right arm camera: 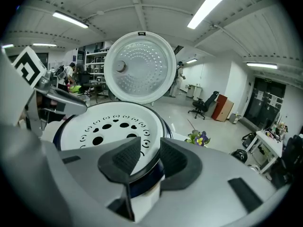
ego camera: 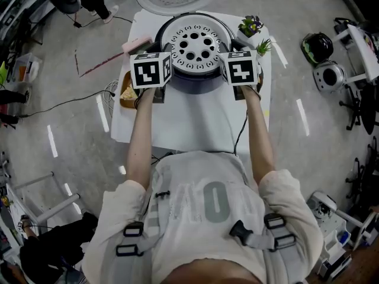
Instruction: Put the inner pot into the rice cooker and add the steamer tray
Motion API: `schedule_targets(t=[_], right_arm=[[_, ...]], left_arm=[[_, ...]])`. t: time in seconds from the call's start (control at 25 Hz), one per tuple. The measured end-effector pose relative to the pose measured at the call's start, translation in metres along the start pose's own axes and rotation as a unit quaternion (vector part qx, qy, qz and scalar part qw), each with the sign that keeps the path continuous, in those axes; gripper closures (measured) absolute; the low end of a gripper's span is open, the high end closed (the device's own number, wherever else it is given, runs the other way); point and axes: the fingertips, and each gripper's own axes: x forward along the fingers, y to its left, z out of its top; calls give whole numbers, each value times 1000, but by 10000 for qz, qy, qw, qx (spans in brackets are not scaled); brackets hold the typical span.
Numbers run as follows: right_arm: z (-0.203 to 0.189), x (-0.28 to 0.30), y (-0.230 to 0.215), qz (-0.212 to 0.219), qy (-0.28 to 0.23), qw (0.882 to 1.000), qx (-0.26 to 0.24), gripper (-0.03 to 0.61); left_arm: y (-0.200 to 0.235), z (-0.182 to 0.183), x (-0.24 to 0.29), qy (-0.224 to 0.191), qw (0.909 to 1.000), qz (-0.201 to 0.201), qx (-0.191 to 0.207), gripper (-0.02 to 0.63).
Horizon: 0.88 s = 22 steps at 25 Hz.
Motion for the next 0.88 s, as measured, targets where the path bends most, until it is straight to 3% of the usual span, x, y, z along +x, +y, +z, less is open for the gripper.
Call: schedule_targets(t=[0.24, 0.48, 0.64, 0.88], right_arm=[[1, 1, -1, 113, 11, 9998, 156, 443], [29, -8, -10, 91, -336, 9990, 279, 453], [64, -33, -15, 165, -925, 9949, 378, 462], [108, -84, -7, 211, -1959, 9795, 420, 507]], left_arm=[[1, 0, 1, -2, 10000, 23, 8, 488], [5, 33, -4, -386, 9992, 78, 39, 488], [1, 77, -31, -1102, 9938, 136, 77, 488], [-22, 125, -89, -2280, 9733, -4, 261, 489]])
